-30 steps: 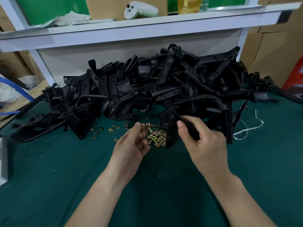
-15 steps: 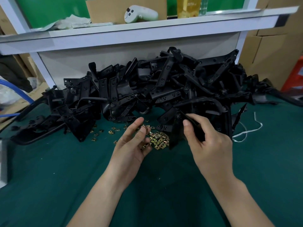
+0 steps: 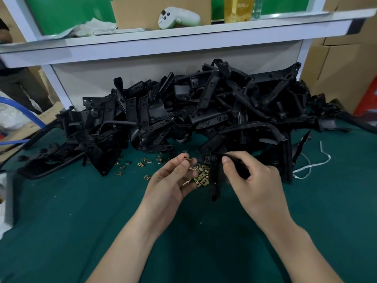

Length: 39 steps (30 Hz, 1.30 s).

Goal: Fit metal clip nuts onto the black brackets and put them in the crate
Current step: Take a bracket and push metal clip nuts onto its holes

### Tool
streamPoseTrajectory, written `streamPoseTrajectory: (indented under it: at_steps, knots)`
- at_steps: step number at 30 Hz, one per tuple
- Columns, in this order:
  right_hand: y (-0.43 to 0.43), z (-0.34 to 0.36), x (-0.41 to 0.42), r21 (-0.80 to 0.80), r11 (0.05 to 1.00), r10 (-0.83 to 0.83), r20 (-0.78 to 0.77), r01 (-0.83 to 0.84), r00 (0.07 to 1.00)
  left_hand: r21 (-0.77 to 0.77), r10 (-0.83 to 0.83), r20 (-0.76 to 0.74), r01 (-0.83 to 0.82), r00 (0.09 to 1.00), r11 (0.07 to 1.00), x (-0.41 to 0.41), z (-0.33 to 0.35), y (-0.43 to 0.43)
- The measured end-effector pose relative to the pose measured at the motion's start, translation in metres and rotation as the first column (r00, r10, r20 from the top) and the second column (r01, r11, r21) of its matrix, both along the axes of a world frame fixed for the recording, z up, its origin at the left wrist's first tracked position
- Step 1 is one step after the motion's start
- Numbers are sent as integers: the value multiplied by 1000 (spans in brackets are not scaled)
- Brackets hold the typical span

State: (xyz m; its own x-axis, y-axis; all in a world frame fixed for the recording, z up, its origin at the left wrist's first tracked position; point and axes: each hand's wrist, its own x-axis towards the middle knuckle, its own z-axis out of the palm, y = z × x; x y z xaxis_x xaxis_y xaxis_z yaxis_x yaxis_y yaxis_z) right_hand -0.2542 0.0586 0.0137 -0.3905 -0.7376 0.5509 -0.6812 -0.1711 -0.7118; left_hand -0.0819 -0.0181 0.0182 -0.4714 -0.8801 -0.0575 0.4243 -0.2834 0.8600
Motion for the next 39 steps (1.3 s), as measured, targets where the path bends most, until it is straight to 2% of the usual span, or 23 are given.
streamPoseTrajectory:
  at_steps: [7, 9, 12, 14, 16, 19, 21, 24, 28, 34, 37, 39]
  knots:
    - [3, 5, 15, -295, 944, -208, -175, 150, 962, 66, -60, -56, 63, 997, 996, -3, -3, 0]
    - [2, -1, 23, -213, 975, -111, -240, 59, 964, 86, -107, -98, 116, 989, 990, -4, -5, 0]
    - [-1, -10, 27, 64, 992, 122, -346, -107, 930, 74, -100, -98, 108, 990, 991, -3, -5, -1]
    - [-1, -13, 25, 194, 946, 303, -247, -259, 921, 75, -39, -63, 44, 997, 996, 0, -5, -4]
    - [-1, -16, 25, 214, 907, 389, -92, -363, 917, 66, -11, -23, 12, 1000, 998, 2, -4, -4]
    - [-4, -20, 24, 157, 933, 310, 105, -323, 945, 26, -51, 29, 50, 998, 998, -1, -6, -3]
    - [-7, -21, 20, 217, 925, 266, 216, -311, 940, -7, -82, 77, 82, 994, 997, -2, -8, -1]
    - [-10, -23, 14, 289, 874, 282, 350, -390, 893, -24, -56, 125, 60, 991, 998, -3, -10, 1]
    - [-14, -26, 10, 277, 876, 291, 350, -395, 891, 41, -9, 58, 7, 998, 999, -2, -10, -3]
    - [-18, -27, 6, 263, 892, 270, 346, -369, 899, 197, -76, -114, 98, 990, 975, 2, -4, -7]
    - [-20, -30, 5, 262, 895, 262, 342, -360, 902, 187, -40, -107, 60, 993, 981, 3, -5, -8]
    - [-20, -30, 5, 261, 896, 262, 340, -358, 903, 132, -11, -37, 16, 999, 991, 2, -5, -8]
